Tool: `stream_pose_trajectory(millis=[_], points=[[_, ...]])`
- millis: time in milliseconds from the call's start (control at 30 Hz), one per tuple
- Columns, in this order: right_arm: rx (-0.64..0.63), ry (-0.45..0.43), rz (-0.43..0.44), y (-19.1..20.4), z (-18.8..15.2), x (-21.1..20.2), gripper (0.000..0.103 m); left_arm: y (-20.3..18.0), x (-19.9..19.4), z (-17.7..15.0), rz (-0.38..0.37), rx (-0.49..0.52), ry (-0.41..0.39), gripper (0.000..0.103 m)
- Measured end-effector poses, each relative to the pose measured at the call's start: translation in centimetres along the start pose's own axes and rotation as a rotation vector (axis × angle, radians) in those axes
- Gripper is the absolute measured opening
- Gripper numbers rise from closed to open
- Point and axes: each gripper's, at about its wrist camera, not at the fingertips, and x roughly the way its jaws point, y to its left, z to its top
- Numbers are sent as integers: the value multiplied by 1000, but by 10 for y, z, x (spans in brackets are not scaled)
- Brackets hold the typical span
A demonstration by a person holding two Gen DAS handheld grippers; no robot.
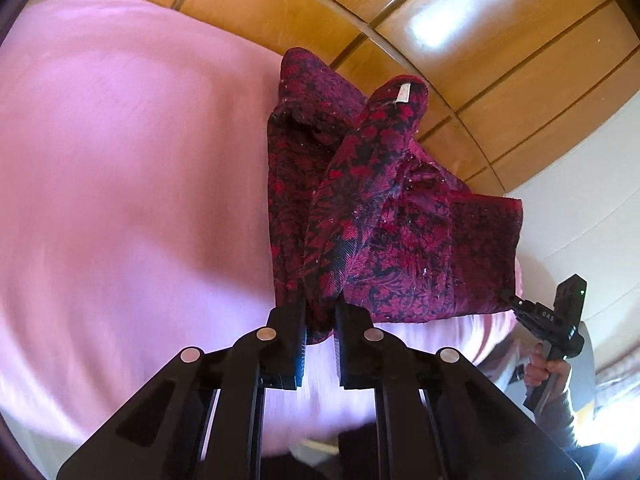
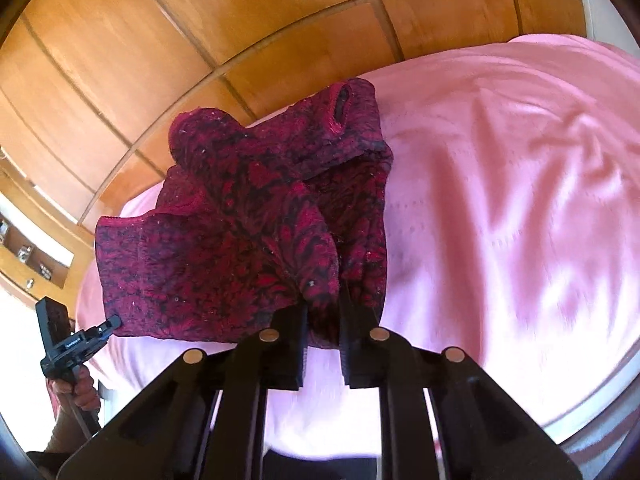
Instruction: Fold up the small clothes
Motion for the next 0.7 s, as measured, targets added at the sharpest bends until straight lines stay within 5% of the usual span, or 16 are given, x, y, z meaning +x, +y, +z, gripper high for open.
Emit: stream_pose_trajectory(millis=[167,333,500,567,700], points=[[-5,80,10,-11,-38,-27,11,4,-23,-39,-25,-56,44,10],[-12,139,-26,-16,-54,-17,12,-1,-20,-55,67,-16,96,14],[-107,32,-85,11,-30,-22,45,-16,-35,-24,132,94,-6,29],[-159,-19,-101,25,-17,-25,48,-19,-42,-15,142,124,-35,41],[-282,-88,-130,57,2,-17,55,-37,-35,2,125,214,-53,46]])
